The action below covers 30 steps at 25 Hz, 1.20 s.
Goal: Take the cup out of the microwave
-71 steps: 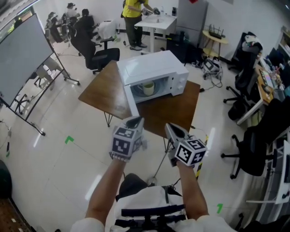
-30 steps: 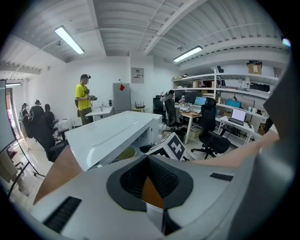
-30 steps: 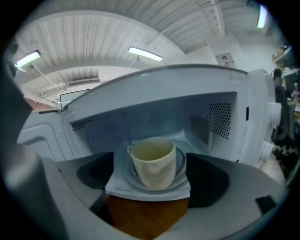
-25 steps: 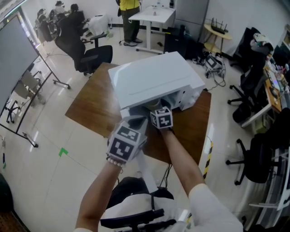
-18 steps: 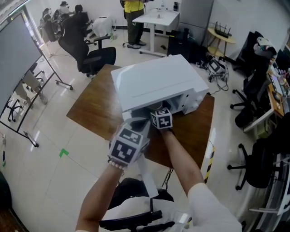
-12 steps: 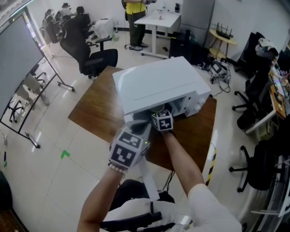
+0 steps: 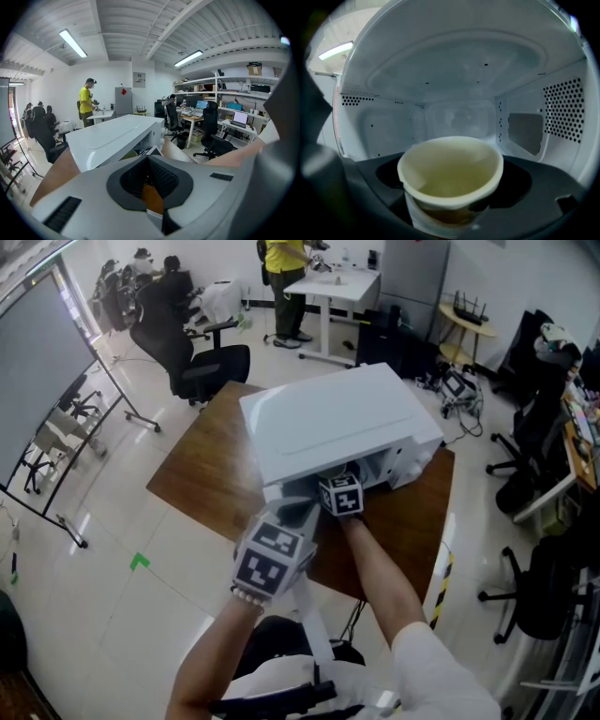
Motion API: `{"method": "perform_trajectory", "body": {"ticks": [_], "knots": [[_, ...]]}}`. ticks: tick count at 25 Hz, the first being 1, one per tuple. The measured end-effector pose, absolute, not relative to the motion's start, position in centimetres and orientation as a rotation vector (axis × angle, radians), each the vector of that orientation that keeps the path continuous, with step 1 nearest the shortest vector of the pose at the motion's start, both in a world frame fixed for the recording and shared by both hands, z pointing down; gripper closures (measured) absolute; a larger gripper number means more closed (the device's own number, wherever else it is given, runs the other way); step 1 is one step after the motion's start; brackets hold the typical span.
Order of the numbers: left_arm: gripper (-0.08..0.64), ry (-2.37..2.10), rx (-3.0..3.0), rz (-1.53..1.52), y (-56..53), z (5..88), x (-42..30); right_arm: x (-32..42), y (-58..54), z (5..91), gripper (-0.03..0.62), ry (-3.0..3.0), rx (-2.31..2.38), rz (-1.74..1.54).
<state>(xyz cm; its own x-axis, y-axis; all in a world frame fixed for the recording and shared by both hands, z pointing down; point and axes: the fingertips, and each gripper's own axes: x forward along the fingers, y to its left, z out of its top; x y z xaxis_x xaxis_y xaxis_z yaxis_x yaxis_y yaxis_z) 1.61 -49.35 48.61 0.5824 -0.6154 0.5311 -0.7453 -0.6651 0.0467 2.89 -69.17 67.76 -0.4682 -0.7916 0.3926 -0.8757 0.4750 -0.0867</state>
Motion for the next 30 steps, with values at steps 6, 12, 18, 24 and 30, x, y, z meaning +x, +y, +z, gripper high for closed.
{"method": "perform_trajectory", "body": {"ticks": [6, 12, 18, 24, 30], "knots": [[0.571, -1.124, 2.545, 0.692, -49.6, 48.7, 1.6, 3.1, -69.2, 67.8, 0.086, -2.385, 1.409, 0.352], [0.571, -1.125, 2.532, 0.678, -49.8, 48.6, 1.5, 3.8, -68.6, 67.2, 0.091, -2.361, 1.450, 0.294], [0.571, -1.138, 2.486, 0.669, -49.7, 48.7, 1.2, 5.6, -65.8, 66.1, 0.091, -2.351, 1.500, 0.355], [0.571, -1.187, 2.426, 0.639, -49.1, 48.0, 1.2, 8.2, -61.1, 63.4, 0.091, -2.353, 1.563, 0.438], [0.571, -1.225, 2.422, 0.576, -46.5, 46.3, 2.4, 11.7, -56.1, 60.3, 0.091, -2.352, 1.619, 0.479]]}}
